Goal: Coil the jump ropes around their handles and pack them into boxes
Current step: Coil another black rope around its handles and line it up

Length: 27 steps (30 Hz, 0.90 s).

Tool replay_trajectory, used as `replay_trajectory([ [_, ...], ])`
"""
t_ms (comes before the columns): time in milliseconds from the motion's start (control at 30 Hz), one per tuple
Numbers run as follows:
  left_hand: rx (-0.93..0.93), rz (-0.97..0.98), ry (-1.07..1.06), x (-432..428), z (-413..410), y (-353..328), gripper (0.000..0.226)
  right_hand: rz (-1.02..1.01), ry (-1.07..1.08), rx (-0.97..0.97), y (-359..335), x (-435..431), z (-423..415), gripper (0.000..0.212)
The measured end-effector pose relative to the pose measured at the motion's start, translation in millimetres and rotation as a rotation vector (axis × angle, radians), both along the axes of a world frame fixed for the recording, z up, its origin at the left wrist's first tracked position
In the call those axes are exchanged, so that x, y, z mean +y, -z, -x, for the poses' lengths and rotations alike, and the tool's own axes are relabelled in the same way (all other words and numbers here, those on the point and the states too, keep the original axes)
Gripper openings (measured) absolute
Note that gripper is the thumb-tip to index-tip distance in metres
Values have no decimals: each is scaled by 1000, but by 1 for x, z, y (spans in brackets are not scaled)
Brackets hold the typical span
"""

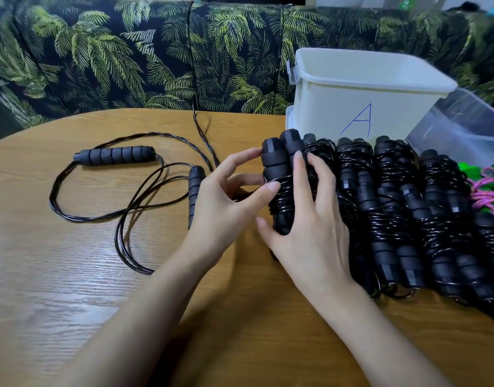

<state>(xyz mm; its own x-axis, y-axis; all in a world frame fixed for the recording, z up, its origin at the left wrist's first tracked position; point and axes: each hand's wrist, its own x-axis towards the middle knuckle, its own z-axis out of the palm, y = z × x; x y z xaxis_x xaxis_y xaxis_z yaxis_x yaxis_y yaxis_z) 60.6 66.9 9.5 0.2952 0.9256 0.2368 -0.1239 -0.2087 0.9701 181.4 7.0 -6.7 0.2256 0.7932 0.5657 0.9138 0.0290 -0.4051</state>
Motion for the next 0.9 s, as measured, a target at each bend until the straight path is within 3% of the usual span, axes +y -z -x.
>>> replay_trajectory([
  [200,-19,-17,13,0,-1,1,49,-46,18,-85,3,1,1,80],
  [433,13,-61,24,1,1,0,50,-35,43,-71,2,0,1,92],
  [533,46,-103,80,4,4,0,51,-39,-59,83,5,0,-6,88],
  [700,23,-72,125,5,5,-3,46,-43,-248,501,3,2,-12,80],
  [900,56,27,134,8,12,-4,71,-28,-435,736,-3,-2,-9,74],
])
